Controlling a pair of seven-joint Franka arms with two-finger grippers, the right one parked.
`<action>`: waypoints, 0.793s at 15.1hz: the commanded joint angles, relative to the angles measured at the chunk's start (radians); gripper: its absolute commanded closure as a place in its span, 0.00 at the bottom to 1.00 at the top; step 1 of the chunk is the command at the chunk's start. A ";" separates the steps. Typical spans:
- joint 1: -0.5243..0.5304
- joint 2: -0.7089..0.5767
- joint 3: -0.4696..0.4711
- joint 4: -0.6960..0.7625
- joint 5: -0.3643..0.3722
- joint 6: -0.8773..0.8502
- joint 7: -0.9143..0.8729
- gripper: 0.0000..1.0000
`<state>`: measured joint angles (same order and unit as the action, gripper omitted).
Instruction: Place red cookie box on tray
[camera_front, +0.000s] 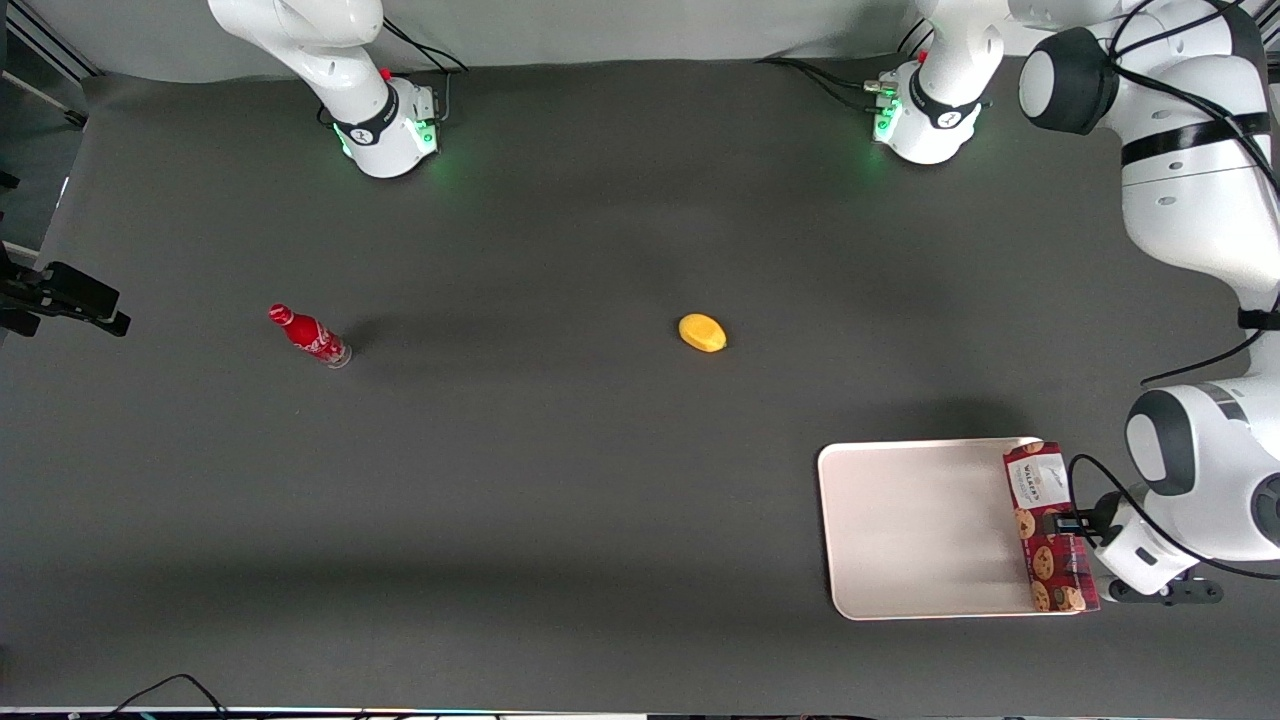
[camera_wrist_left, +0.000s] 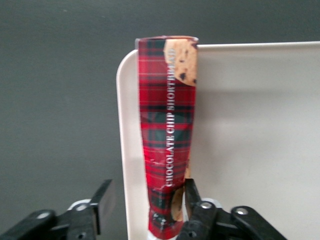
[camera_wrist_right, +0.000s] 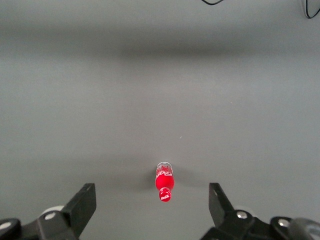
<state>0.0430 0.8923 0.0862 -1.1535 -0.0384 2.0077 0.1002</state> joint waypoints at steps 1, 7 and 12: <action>0.014 -0.119 0.001 -0.064 -0.012 -0.015 0.001 0.00; -0.014 -0.364 0.006 -0.146 -0.066 -0.219 -0.014 0.00; -0.022 -0.663 0.007 -0.333 -0.041 -0.290 -0.010 0.00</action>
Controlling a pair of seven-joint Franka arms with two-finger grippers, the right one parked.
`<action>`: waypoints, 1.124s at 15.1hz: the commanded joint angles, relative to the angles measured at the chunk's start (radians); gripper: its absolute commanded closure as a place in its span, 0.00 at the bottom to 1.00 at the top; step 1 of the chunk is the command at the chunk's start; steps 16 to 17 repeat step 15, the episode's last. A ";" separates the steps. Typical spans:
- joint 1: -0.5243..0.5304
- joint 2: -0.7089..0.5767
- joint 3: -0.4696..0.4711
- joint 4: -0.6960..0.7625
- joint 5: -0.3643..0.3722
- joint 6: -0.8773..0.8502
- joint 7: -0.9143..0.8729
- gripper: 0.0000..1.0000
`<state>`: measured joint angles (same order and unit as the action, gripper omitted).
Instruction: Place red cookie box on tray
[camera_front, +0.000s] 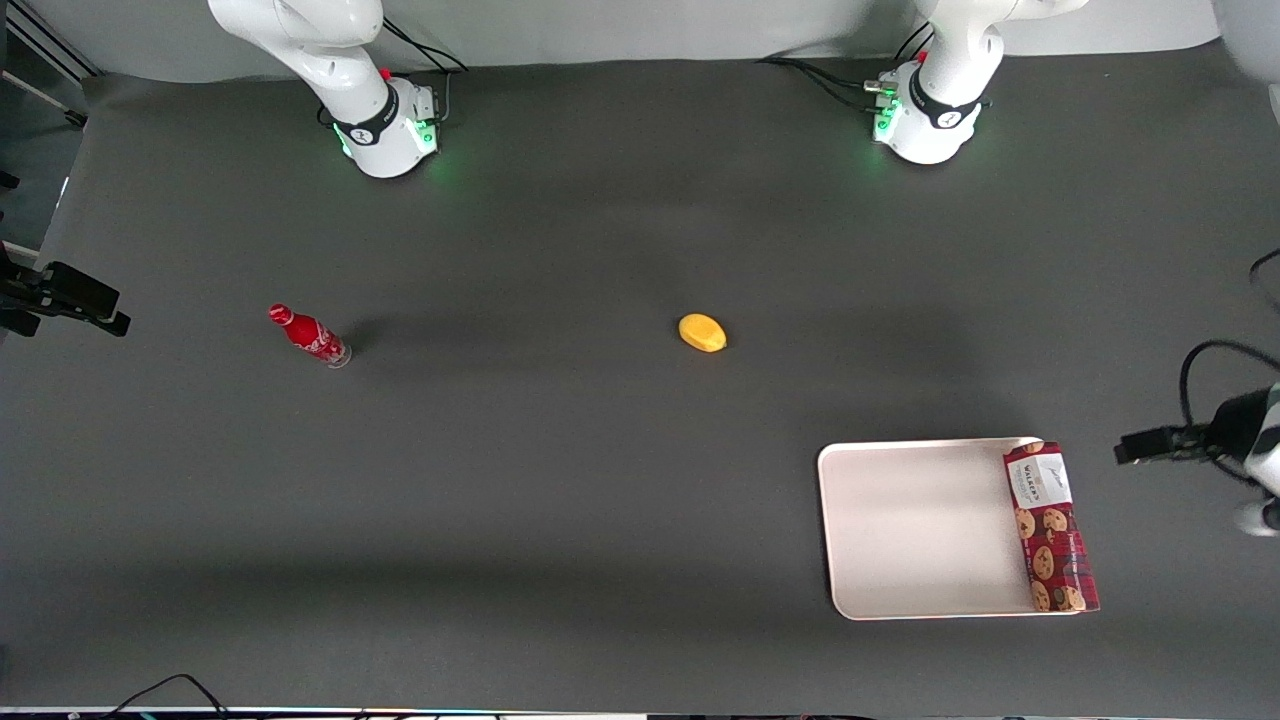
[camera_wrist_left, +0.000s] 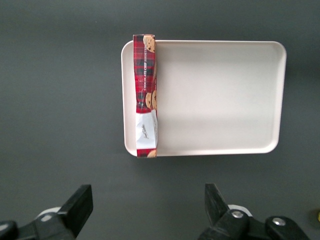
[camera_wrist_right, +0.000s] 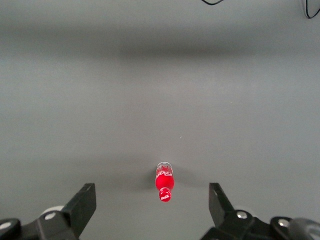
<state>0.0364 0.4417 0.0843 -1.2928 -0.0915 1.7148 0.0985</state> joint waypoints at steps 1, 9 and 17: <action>-0.015 -0.271 0.009 -0.229 0.012 0.003 -0.008 0.00; -0.004 -0.543 -0.089 -0.399 0.136 -0.089 -0.089 0.00; 0.005 -0.595 -0.135 -0.419 0.136 -0.092 -0.095 0.00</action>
